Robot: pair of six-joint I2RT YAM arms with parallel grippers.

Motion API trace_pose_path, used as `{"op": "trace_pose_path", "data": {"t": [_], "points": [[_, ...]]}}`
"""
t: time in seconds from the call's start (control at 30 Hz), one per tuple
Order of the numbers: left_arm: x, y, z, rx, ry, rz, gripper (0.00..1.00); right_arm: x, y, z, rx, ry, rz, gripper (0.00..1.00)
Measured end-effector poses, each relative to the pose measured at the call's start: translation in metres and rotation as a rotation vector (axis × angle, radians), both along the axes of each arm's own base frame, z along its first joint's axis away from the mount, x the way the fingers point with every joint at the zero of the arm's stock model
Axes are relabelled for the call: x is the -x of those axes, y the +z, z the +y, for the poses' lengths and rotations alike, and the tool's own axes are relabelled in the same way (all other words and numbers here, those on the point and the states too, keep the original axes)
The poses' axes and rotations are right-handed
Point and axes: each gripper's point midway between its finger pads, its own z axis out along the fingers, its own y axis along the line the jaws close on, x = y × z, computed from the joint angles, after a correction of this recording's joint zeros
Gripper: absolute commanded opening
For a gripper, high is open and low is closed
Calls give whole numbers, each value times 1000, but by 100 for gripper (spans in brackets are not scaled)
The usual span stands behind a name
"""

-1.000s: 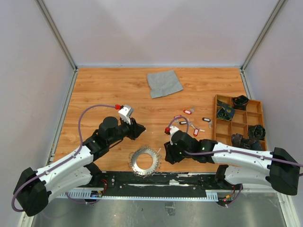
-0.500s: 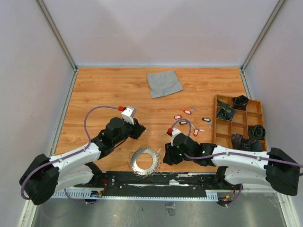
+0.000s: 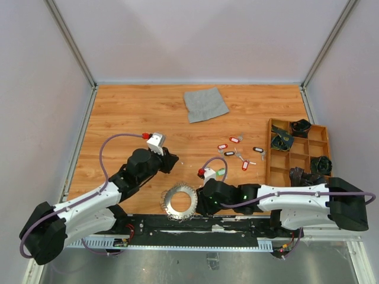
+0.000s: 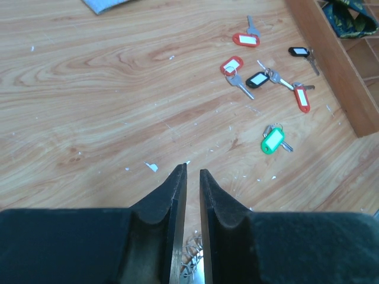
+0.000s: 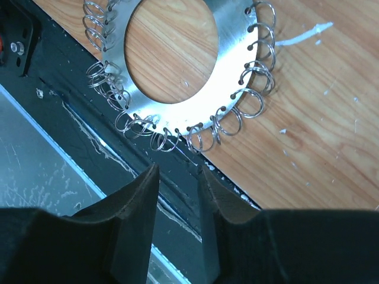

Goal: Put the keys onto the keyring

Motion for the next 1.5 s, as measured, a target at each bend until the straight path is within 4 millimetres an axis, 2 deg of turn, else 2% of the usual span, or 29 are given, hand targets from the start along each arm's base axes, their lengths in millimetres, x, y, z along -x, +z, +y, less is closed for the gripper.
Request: {"op": "trace_pose_path", "data": {"t": [0.13,0.33,0.53,0.77,1.2,1.5], "points": [[3,12,6,12,10,-25,20,7,-2,0,6,-63,17,29],[11,21,14,16,16,-40,20,26,-24,2,69,-99,75,27],[15,26,18,20,15,-48,21,32,-32,16,42,-128,123,27],[18,24,19,16,11,-42,21,33,-33,29,2,-155,150,26],[19,17,20,4,6,-32,21,32,-35,34,-32,-225,209,21],[19,13,20,-11,3,-29,21,14,-39,29,-37,-294,213,14]]}}
